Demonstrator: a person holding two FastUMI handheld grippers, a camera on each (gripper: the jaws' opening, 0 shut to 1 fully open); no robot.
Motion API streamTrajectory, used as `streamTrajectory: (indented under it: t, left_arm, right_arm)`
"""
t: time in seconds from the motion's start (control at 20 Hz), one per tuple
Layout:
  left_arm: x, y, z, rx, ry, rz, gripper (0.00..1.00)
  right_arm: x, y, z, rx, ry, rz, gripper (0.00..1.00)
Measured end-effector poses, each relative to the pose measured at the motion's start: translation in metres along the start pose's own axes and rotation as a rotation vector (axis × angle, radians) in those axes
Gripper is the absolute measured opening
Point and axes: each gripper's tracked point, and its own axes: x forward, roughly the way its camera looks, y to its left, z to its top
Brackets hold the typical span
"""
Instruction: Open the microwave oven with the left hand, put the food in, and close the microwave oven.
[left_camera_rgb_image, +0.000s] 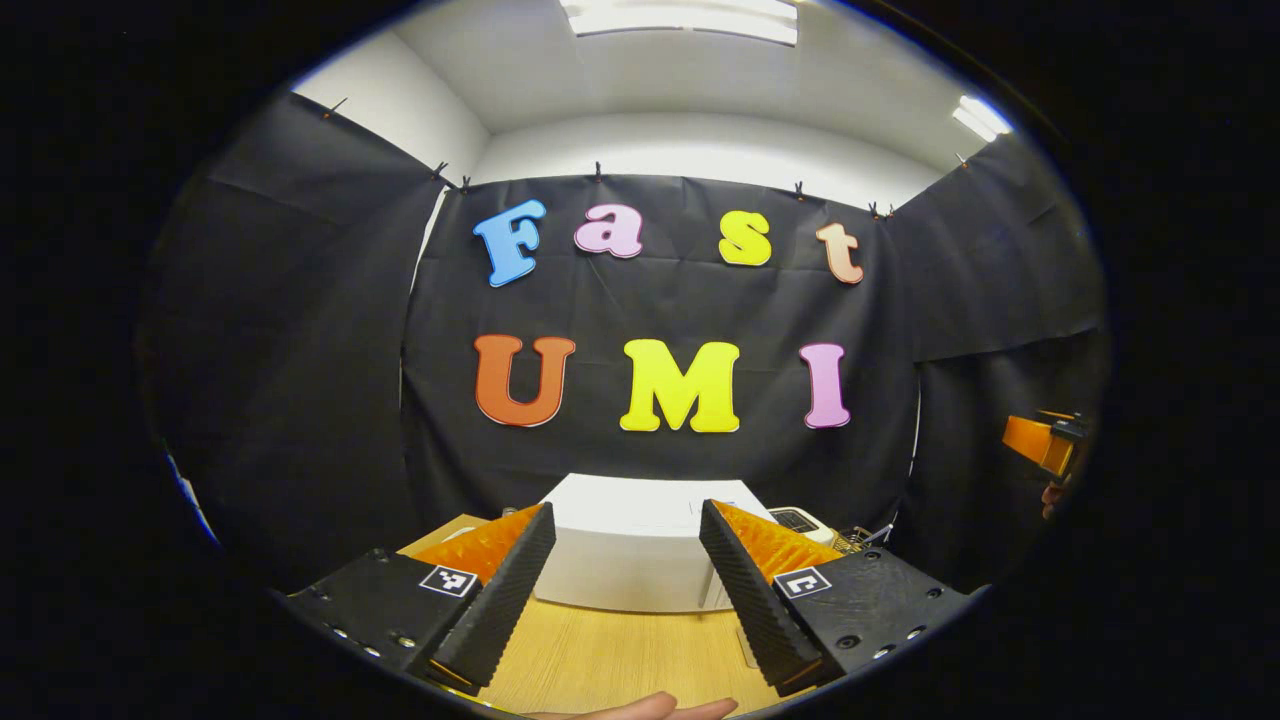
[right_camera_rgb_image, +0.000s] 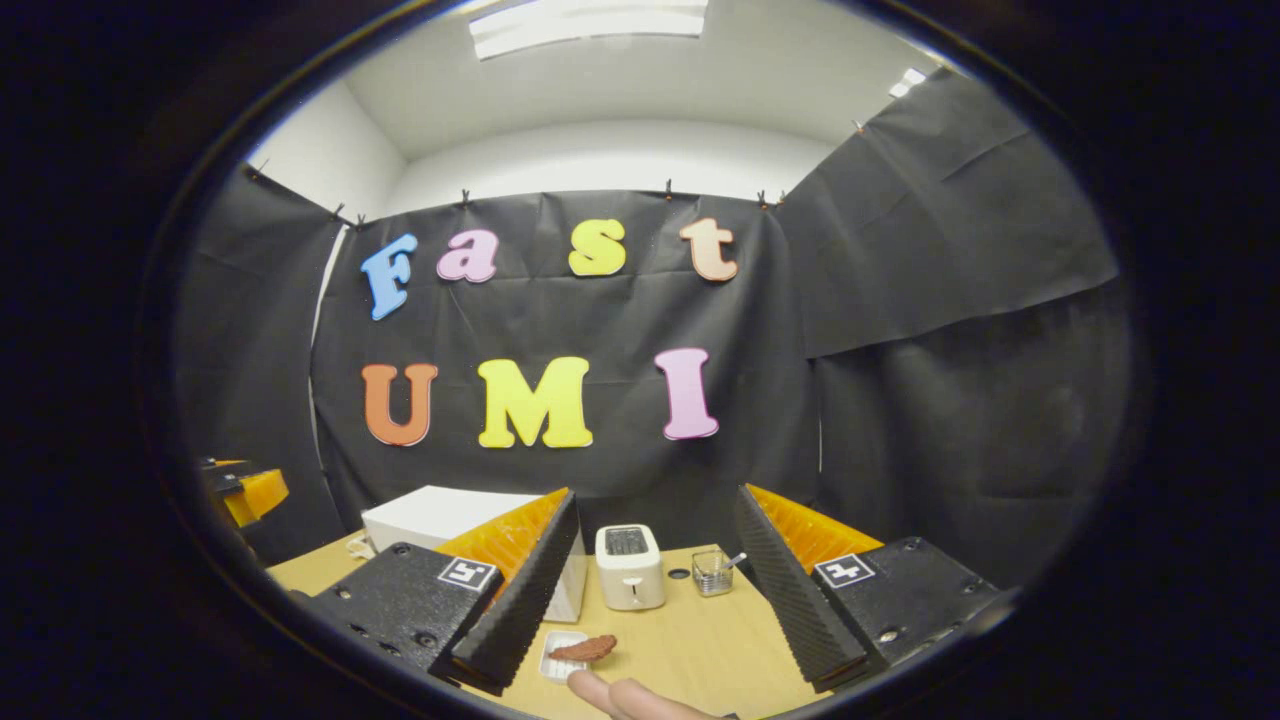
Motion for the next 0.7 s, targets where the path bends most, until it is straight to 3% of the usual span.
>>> streamTrajectory:
  t: [0.05,0.1,0.3,0.35,0.4,0.45,0.55,0.6,0.65,0.7]
  left_arm:
    - [0.004,0.001,-0.001,0.008,-0.004,0.004,0.92]
    - [0.009,0.000,-0.001,0.014,-0.009,0.004,0.92]
    - [0.035,-0.010,-0.021,0.021,-0.006,-0.004,0.92]
    - [0.044,-0.014,-0.030,0.022,0.004,-0.013,0.92]
    - [0.052,-0.021,-0.042,0.025,0.023,-0.028,0.92]
    - [0.060,-0.026,-0.051,0.029,0.036,-0.039,0.92]
    - [0.076,-0.035,-0.066,0.031,0.048,-0.059,0.92]
    - [0.083,-0.042,-0.073,0.025,0.048,-0.076,0.92]
    - [0.091,-0.051,-0.081,0.017,0.050,-0.094,0.92]
    - [0.098,-0.059,-0.092,0.012,0.056,-0.113,0.92]
  right_arm:
    - [-0.001,0.002,0.001,-0.004,-0.003,0.005,0.89]
    - [-0.001,0.001,0.002,-0.007,-0.010,0.007,1.00]
    - [0.001,0.002,-0.004,0.001,-0.007,0.021,1.00]
    - [0.002,0.003,-0.007,0.009,0.000,0.033,0.89]
    - [0.003,0.003,-0.012,0.019,0.012,0.040,0.90]
    - [0.005,0.000,-0.015,0.026,0.023,0.040,1.00]
    - [0.010,-0.007,-0.017,0.033,0.030,0.034,1.00]
    - [0.013,-0.009,-0.018,0.032,0.029,0.028,0.89]
    - [0.015,-0.012,-0.018,0.032,0.027,0.025,0.89]
    - [0.018,-0.012,-0.020,0.036,0.021,0.026,1.00]
